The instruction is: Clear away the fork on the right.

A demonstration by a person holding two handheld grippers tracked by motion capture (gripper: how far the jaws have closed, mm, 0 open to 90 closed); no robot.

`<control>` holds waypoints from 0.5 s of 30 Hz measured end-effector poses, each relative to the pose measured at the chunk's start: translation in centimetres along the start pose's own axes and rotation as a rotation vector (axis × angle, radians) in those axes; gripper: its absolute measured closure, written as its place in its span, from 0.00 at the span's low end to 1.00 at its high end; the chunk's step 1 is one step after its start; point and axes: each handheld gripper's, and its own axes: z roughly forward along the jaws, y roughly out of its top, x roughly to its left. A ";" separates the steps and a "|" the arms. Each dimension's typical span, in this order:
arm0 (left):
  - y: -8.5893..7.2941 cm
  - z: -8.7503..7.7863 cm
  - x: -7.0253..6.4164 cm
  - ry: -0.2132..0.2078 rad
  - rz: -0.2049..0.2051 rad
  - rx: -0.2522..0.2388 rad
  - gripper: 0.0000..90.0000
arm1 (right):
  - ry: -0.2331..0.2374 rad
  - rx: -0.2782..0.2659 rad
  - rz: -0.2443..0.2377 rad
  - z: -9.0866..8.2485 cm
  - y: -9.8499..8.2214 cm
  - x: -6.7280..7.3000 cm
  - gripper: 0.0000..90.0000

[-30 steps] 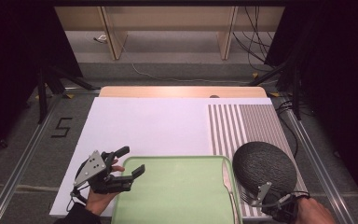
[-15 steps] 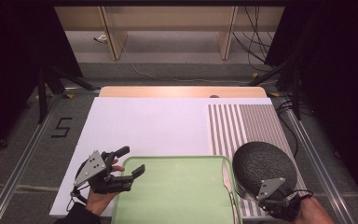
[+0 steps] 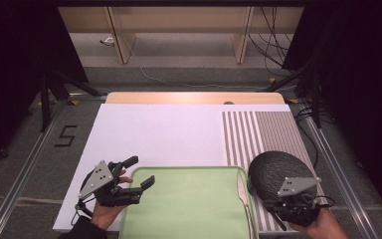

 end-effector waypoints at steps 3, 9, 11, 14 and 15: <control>0.0 0.0 0.0 0.000 -0.001 -0.001 0.17 | 0.017 -0.035 0.028 0.1 0.2 0.0 0.95; 0.0 0.0 0.0 0.000 0.001 -0.001 0.17 | 0.059 -0.088 0.077 0.3 0.5 0.0 0.95; 0.0 0.0 0.0 0.001 0.001 -0.001 0.17 | 0.078 -0.110 0.087 0.4 0.7 0.1 0.95; 0.0 0.0 0.0 0.000 0.001 -0.001 0.17 | 0.070 -0.136 0.104 0.5 1.2 0.5 0.95; 0.0 0.0 0.0 0.000 0.001 -0.001 0.17 | 0.064 -0.137 0.095 0.5 1.5 0.7 0.95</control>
